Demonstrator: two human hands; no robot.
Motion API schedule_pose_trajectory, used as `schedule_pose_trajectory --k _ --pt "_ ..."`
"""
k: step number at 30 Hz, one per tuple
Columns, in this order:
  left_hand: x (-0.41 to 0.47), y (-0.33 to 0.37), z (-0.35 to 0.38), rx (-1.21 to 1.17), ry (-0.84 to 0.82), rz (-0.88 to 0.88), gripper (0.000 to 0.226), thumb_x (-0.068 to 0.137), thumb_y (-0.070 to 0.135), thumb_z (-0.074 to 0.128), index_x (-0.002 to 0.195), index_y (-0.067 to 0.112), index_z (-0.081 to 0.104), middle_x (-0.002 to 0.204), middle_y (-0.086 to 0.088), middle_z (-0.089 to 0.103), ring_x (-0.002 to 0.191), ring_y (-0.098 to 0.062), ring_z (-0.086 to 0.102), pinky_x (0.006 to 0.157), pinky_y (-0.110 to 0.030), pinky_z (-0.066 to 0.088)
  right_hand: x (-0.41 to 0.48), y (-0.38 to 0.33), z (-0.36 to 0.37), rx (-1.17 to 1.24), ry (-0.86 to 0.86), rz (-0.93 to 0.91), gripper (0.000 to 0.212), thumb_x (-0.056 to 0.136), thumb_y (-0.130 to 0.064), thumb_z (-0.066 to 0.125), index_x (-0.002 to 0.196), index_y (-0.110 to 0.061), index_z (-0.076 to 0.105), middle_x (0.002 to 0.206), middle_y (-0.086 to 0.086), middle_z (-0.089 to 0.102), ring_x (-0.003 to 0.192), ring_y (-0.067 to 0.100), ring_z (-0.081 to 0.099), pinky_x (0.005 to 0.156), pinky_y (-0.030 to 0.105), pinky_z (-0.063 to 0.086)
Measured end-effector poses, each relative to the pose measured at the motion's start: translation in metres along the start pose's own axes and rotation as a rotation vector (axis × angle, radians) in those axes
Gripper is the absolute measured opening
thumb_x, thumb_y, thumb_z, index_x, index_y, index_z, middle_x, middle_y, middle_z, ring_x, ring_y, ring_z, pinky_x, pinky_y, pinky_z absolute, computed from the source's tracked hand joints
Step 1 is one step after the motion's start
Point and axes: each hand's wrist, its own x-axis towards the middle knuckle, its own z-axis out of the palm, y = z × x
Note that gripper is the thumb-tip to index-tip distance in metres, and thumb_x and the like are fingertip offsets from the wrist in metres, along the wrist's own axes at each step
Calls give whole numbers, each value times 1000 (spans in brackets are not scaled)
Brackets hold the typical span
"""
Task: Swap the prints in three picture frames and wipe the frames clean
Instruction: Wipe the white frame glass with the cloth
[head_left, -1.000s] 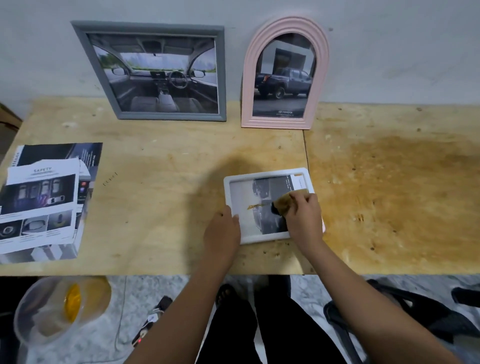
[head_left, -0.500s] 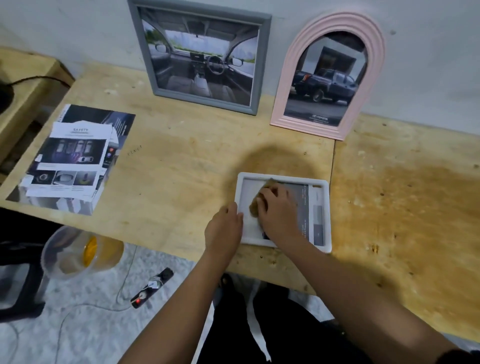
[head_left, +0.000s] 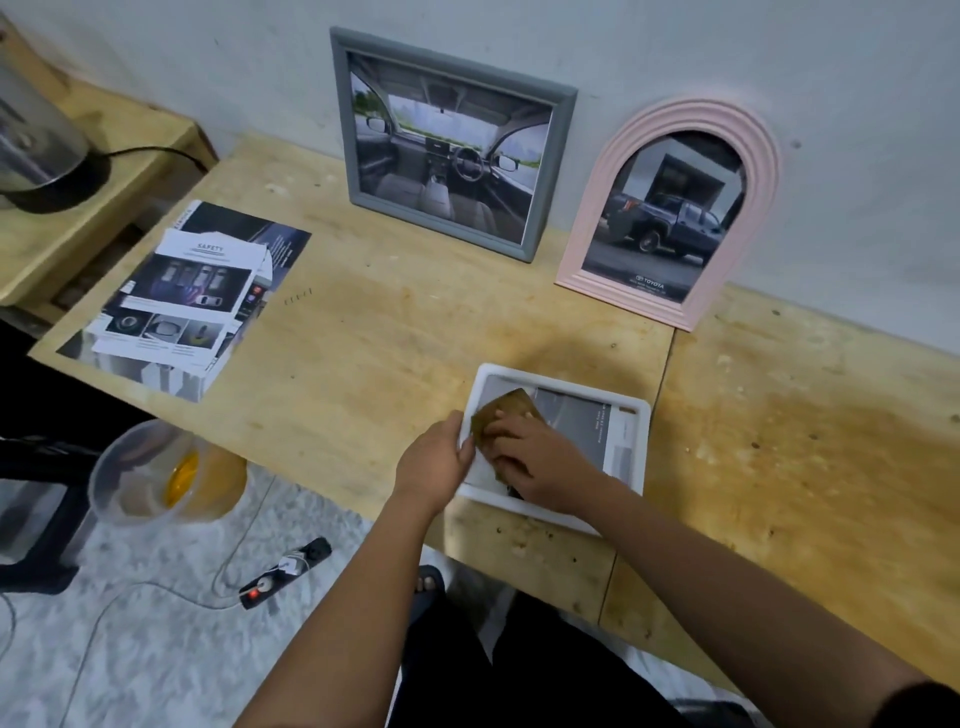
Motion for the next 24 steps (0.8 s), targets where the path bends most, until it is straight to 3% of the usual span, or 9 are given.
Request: schedule_pose_trajectory --k 3,7,10,15,19,21,24 --pt "0 2 1 9 5 -28 21 98 31 39 104 12 46 86 -9 53 71 -27 50 58 -36 38 -14 5 -1 44 19 -28 32 85 -30 43 91 -12 68 114 4 63 105 22 57 90 27 37" --pt "-2 4 2 25 15 -51 22 98 31 38 104 11 45 85 -9 51 69 -27 49 58 -35 36 -31 14 7 109 46 -11 19 87 -27 54 96 -17 67 118 -4 61 116 16 54 102 30 35" --pt "-2 6 2 35 17 -72 22 98 30 38 106 11 44 86 -8 51 71 -27 50 58 -34 35 -39 20 4 154 60 2 16 87 -17 56 99 -16 67 118 -3 62 115 15 54 99 22 32" --pt "-2 9 1 40 21 -88 21 98 30 38 107 12 45 90 -9 55 76 -27 53 59 -34 37 -58 32 -5 129 51 22 20 84 -5 53 97 -15 64 111 0 63 96 22 59 82 34 51" --pt "-2 10 2 40 38 -110 20 97 29 39 106 12 45 91 -8 56 77 -27 54 59 -33 38 -81 44 -12 14 77 140 22 86 -3 51 104 -13 61 118 3 58 101 23 49 85 24 37" --pt "-2 11 2 37 41 -120 20 96 29 40 106 13 46 92 -8 57 78 -27 55 59 -33 39 -83 43 -13 38 60 223 25 88 -1 49 108 -13 58 119 3 55 95 19 44 78 21 32" --pt "-3 12 1 45 45 -125 20 96 28 39 106 12 45 92 -9 56 74 -26 52 57 -31 36 -75 38 -27 431 154 471 36 87 4 49 115 -17 55 110 4 56 91 20 54 68 25 44"
